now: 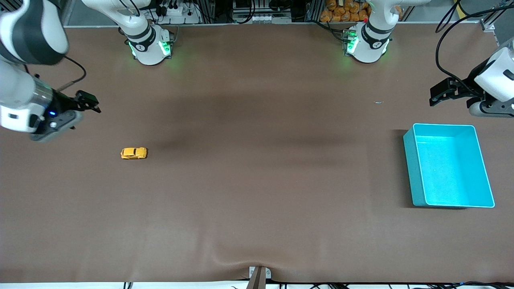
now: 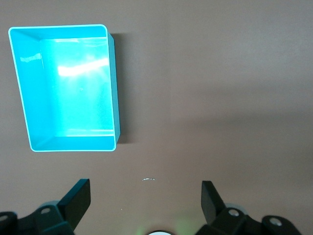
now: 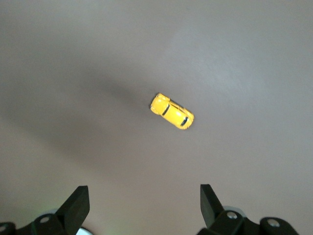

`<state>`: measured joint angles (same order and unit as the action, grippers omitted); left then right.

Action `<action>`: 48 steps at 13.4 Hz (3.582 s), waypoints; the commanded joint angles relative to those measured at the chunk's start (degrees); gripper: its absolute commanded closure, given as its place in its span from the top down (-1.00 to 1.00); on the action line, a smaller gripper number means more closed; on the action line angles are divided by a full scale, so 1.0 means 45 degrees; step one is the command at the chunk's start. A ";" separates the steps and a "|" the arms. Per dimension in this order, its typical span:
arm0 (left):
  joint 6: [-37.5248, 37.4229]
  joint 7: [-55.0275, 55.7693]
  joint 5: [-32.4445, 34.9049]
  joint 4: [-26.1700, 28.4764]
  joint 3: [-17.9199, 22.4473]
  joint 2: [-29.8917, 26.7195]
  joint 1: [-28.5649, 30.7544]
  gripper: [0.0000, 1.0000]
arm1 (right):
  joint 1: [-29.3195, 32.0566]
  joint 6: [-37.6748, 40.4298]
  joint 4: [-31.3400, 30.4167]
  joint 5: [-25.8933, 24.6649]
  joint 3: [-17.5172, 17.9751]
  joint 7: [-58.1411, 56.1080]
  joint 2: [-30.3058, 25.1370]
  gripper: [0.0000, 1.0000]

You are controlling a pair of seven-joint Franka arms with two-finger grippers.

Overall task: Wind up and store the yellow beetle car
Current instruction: 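Move the right gripper down over the yellow beetle car, then close the right gripper on the yellow car, pressing it down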

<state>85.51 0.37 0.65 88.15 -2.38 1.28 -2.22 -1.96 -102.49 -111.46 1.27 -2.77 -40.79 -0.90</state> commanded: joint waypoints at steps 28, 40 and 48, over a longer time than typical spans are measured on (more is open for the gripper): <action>0.0217 -0.0103 -0.0261 0.0040 -0.0076 -0.0167 0.0161 1.00 | -0.0464 -0.8531 -0.5212 -0.1103 -0.0010 -0.9020 0.2483 1.00; 0.0217 -0.0103 -0.0261 0.0001 -0.0076 -0.0167 0.0063 1.00 | 0.0337 -1.0330 -0.4723 -0.1103 -0.0010 -1.0173 0.4027 1.00; 0.0217 -0.0103 -0.0261 0.0001 -0.0076 -0.0167 0.0141 1.00 | 0.0318 -1.1013 -0.4723 -0.1083 -0.0010 -1.0407 0.4398 0.74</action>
<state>86.29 0.30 0.65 88.10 -2.60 1.28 -2.13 -0.99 -151.85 -133.44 -2.66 -3.11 -87.08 18.30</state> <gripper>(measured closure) 0.000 0.093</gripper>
